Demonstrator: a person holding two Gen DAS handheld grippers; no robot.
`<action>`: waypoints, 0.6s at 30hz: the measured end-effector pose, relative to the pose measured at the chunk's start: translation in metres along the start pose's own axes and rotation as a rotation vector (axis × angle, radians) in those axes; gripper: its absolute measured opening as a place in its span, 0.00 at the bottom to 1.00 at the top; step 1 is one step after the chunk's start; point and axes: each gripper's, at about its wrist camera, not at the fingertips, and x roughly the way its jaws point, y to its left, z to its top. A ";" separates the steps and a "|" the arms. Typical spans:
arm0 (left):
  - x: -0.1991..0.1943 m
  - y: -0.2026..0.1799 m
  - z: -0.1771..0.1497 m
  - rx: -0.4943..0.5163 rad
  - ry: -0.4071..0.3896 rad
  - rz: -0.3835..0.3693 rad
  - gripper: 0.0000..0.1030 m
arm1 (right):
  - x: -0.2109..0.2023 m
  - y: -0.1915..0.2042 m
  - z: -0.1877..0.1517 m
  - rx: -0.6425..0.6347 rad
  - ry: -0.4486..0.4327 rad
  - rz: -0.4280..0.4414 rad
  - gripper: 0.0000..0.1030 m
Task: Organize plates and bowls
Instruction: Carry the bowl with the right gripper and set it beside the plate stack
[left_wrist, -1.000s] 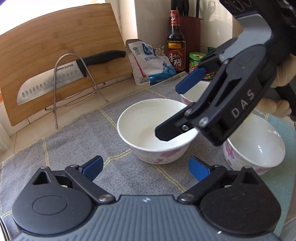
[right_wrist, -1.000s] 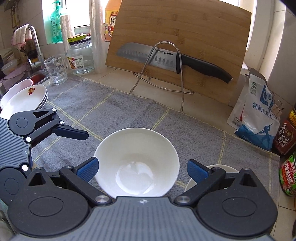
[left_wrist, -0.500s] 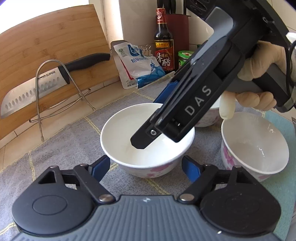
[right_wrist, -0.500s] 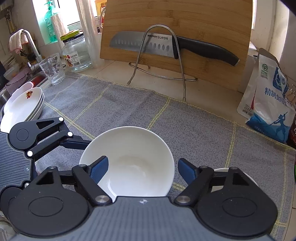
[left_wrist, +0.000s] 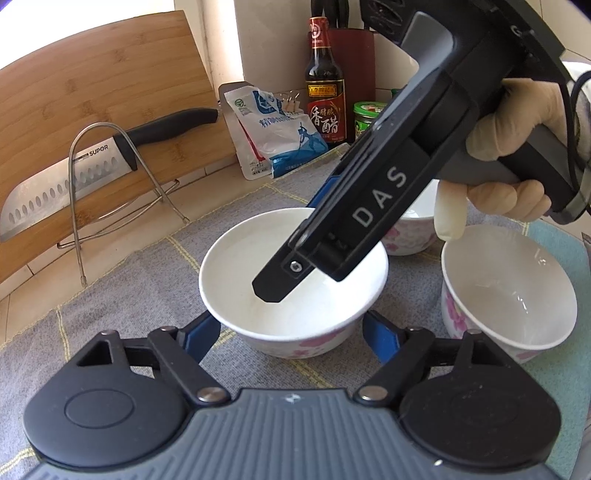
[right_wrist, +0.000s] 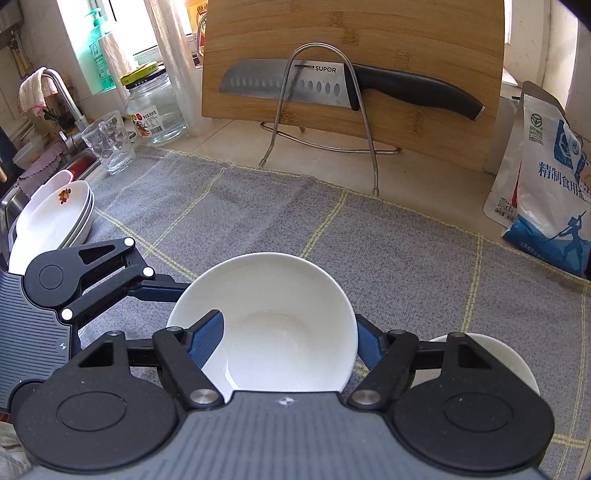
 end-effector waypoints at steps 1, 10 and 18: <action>0.000 0.000 0.000 -0.002 0.002 0.001 0.81 | -0.001 0.000 0.000 0.000 -0.001 0.002 0.77; -0.013 0.002 -0.002 -0.037 0.022 0.010 0.81 | -0.011 0.017 0.004 -0.032 -0.007 0.018 0.77; -0.042 0.006 -0.014 -0.096 0.056 0.039 0.81 | -0.013 0.049 0.009 -0.078 -0.011 0.065 0.77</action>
